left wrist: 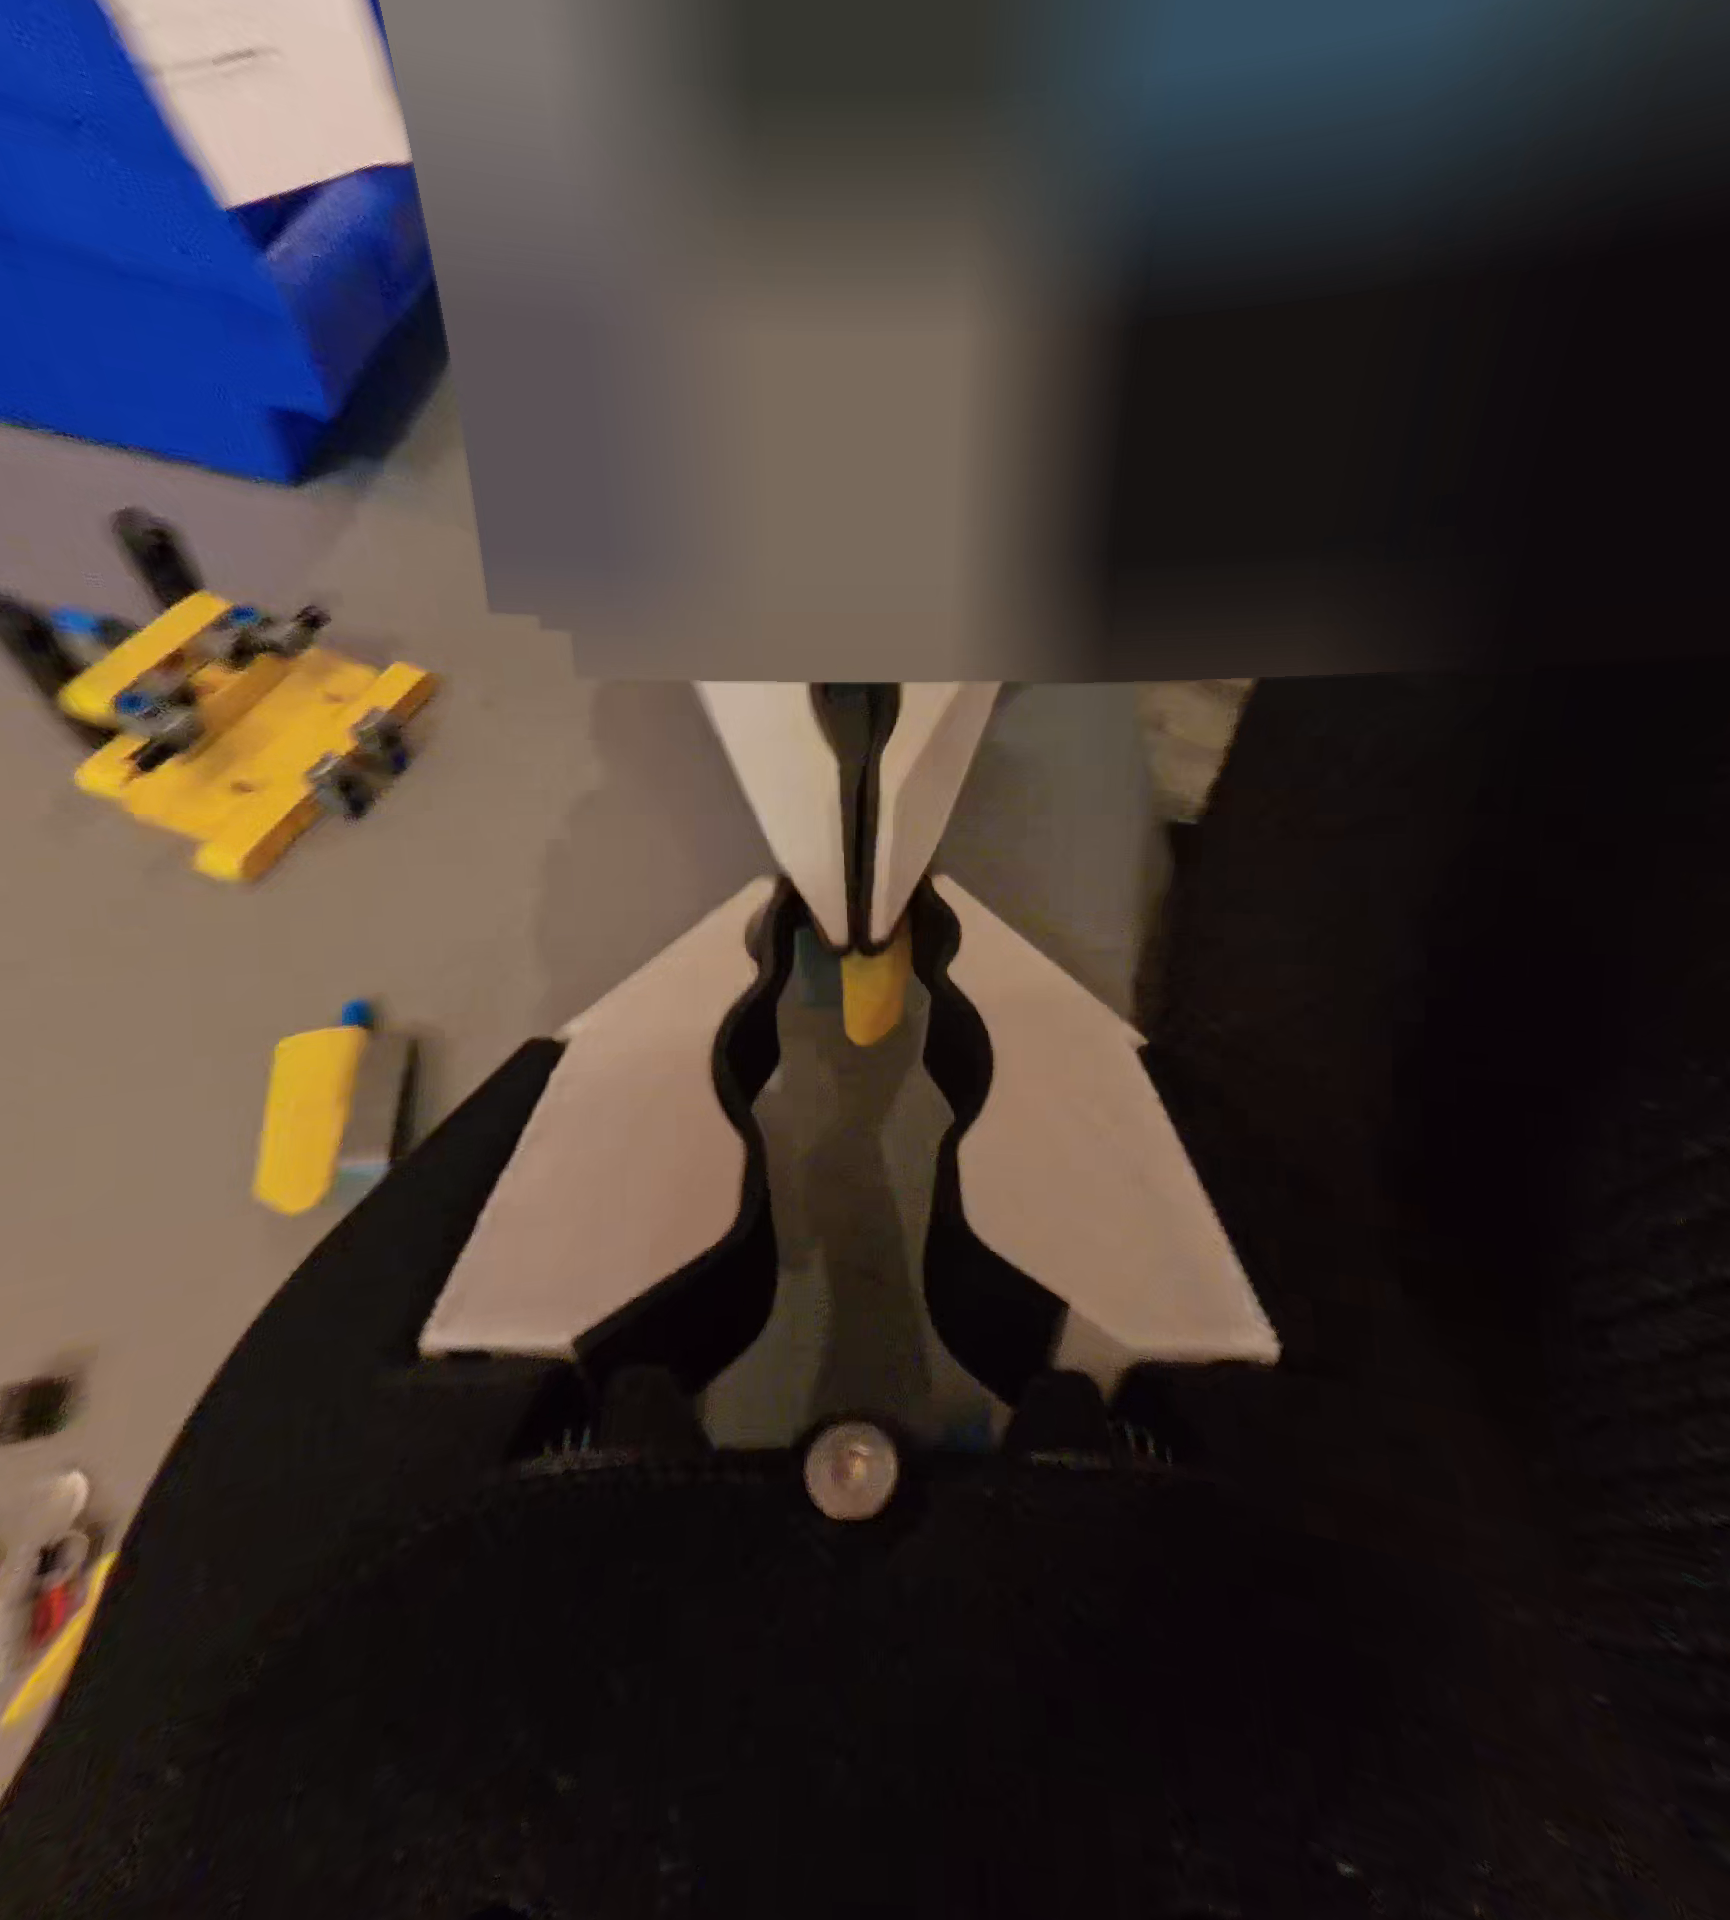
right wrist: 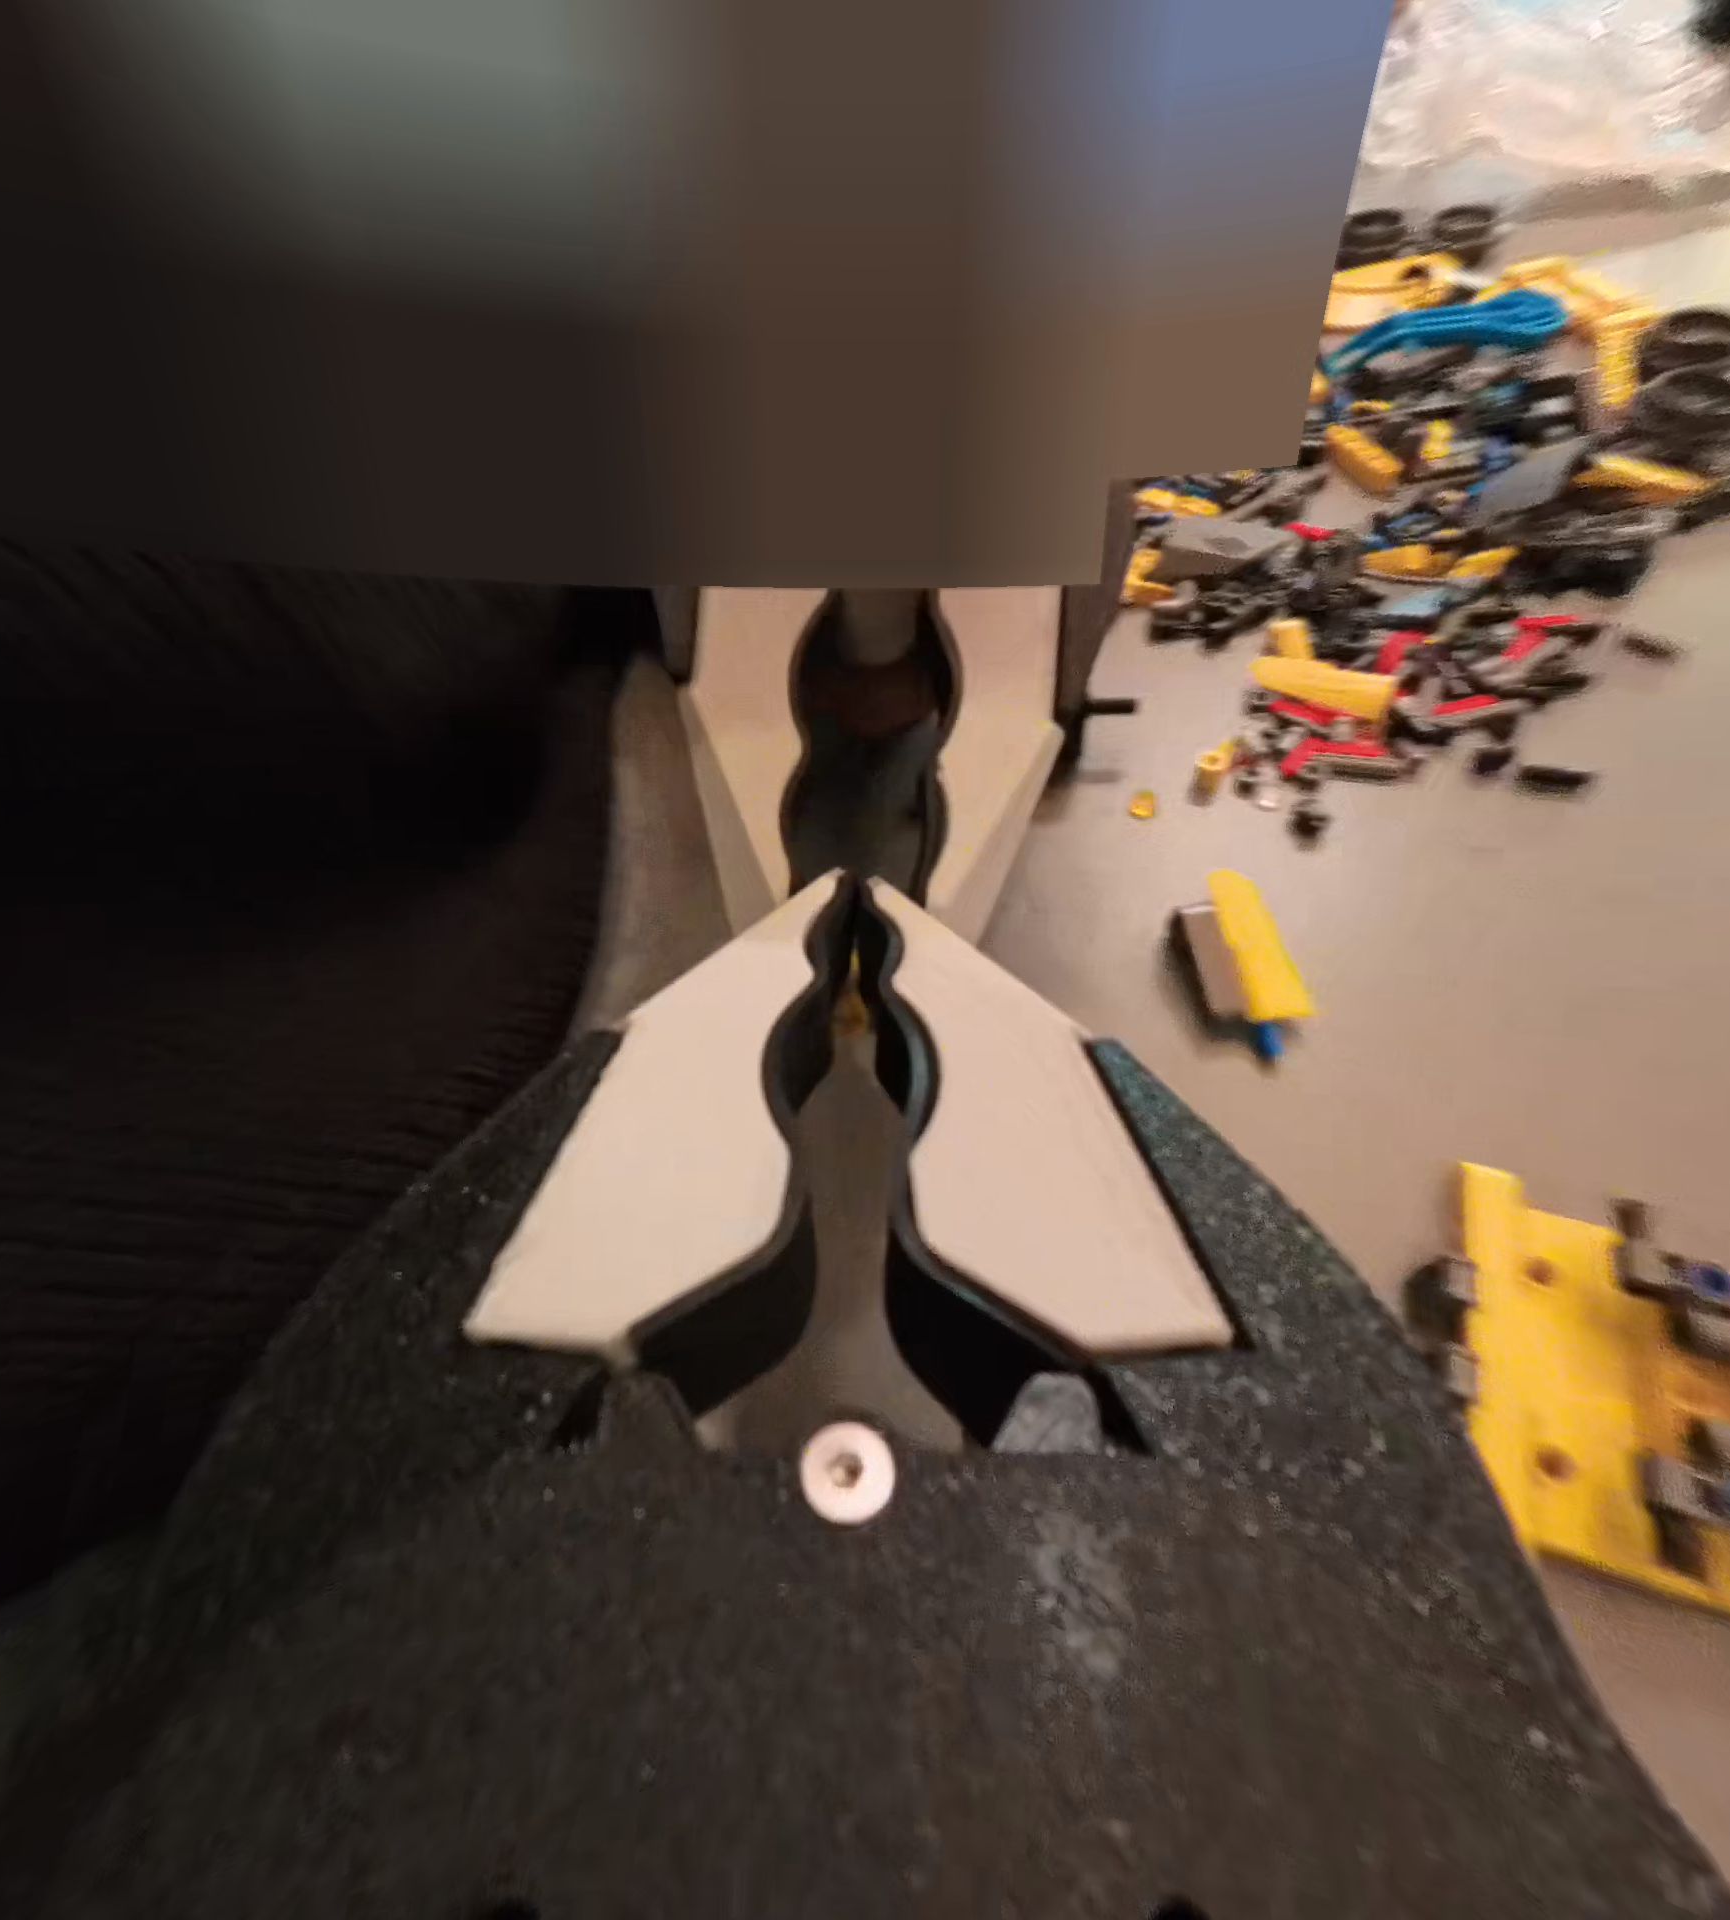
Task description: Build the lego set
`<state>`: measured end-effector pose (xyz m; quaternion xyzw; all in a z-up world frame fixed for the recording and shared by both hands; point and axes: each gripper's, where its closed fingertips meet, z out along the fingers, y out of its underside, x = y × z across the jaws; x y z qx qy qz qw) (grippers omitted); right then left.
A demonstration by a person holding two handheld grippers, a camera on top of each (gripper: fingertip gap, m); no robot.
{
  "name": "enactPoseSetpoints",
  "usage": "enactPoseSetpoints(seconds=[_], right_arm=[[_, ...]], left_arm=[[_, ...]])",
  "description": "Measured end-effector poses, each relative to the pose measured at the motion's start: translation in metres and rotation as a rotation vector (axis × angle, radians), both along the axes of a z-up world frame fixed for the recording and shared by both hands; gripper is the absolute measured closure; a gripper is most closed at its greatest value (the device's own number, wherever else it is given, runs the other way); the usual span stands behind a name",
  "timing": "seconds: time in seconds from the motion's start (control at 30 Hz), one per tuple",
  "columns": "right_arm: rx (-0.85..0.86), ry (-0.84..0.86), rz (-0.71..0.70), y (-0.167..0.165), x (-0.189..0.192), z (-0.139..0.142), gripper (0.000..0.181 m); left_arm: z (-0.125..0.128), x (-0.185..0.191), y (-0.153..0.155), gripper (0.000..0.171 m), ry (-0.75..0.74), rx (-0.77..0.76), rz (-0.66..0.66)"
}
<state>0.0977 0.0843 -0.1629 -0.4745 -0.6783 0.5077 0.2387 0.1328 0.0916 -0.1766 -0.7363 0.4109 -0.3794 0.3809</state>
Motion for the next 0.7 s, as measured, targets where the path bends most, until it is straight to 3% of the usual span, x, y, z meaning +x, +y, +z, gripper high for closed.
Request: enactPoseSetpoints(seconds=[0.07,0.2,0.33,0.5,0.7], right_arm=[[-0.026,-0.012,-0.023,0.005,0.001,0.001,0.181],[-0.04,-0.076,-0.085,0.022,0.001,-0.012,0.181],[-0.111,-0.073,-0.186,0.05,0.005,-0.008,0.181],[-0.118,-0.078,-0.204,0.053,0.004,-0.01,0.181],[-0.063,-0.065,-0.211,0.053,0.002,-0.01,0.181]], left_arm=[[0.004,-0.001,0.003,0.154,-0.053,-0.062,0.01],[-0.02,-0.011,0.012,0.153,0.155,0.015,0.047],[-0.014,-0.022,0.016,0.153,0.127,0.011,0.089],[-0.011,-0.028,0.017,0.153,0.139,0.034,0.102],[0.025,-0.079,0.042,0.152,0.008,0.072,0.292]])
